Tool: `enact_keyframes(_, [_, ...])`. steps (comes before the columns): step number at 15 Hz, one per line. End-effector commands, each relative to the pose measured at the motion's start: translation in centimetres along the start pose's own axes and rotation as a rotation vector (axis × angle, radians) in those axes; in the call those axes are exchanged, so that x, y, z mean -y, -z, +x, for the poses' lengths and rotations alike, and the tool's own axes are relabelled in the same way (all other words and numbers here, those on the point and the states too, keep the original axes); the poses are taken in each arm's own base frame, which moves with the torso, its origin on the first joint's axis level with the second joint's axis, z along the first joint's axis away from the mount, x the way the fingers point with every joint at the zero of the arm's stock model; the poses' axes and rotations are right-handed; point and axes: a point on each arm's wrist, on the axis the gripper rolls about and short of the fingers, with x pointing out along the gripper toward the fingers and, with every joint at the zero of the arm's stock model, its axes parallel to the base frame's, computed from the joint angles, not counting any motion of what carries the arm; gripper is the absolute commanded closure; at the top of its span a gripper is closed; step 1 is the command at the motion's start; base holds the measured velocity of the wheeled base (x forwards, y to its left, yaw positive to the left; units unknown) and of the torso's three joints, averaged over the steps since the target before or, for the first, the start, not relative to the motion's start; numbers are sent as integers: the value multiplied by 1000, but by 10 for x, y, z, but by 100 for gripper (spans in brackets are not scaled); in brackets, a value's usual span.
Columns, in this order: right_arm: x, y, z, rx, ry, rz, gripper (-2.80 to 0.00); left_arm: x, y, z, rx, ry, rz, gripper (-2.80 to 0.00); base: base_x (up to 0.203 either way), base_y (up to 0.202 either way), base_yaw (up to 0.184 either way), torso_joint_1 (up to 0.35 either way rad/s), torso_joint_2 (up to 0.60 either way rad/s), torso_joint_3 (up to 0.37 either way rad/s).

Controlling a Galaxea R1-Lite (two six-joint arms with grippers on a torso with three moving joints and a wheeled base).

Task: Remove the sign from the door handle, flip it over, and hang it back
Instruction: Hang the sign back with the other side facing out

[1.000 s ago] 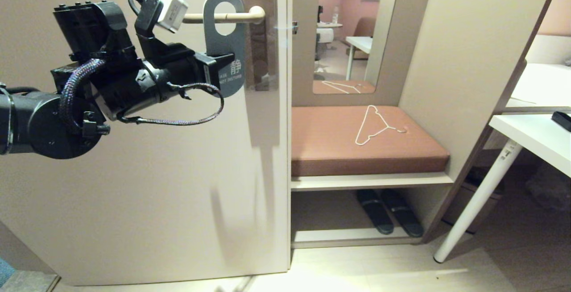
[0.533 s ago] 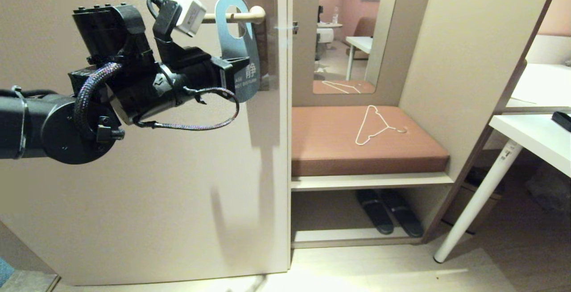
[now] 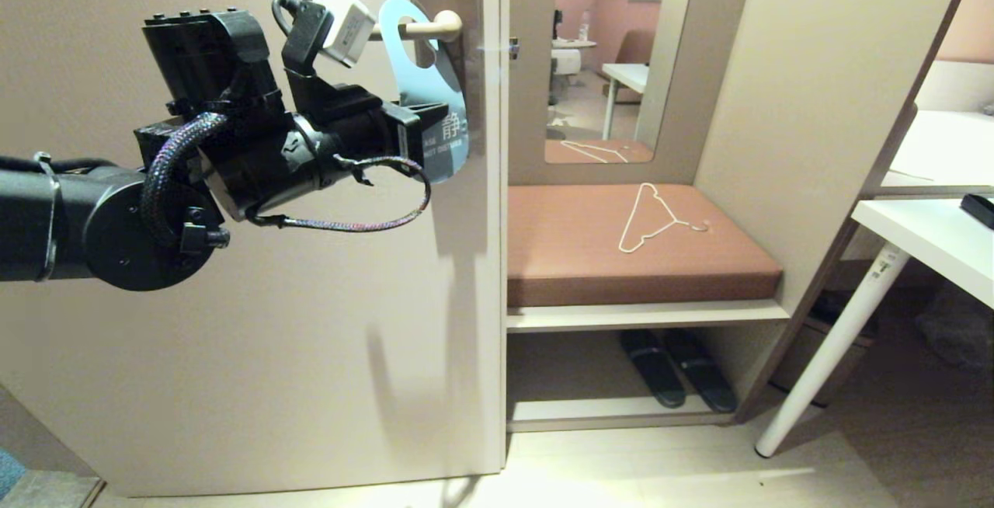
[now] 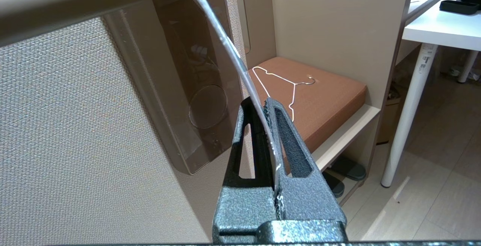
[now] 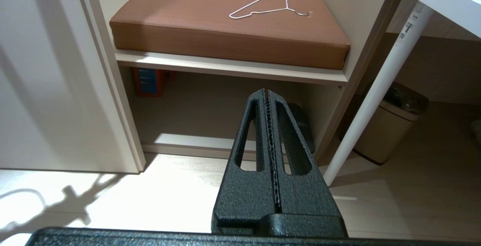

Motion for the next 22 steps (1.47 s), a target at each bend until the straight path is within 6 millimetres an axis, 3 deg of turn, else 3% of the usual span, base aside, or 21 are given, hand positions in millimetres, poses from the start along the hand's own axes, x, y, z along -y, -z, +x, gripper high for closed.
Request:
enact_keyframes(1, [0, 0, 0, -1, -1, -1, 0, 0, 1, 0, -1, 3, 0, 0, 0, 0, 0, 0, 0, 0])
enact_keyframes(7, [0, 0, 0, -2, 0, -1, 0, 1, 1, -1, -3, -3, 0, 0, 0, 0, 0, 0, 0, 0])
enact_keyframes(8, [0, 0, 0, -2, 0, -1, 0, 1, 2, -2, -6, -3, -1, -280, 0, 0, 0, 0, 0, 0])
enact_keyframes(16, [0, 0, 0, -1, -2, -1, 0, 3, -3, -13, 6, 2, -1, -280, 0, 0, 0, 0, 0, 0])
enact_keyframes(22, [0, 0, 0, -1, -1, -1, 0, 0, -7, -46, -5, -31, -10, -280, 0, 0, 0, 0, 0, 0])
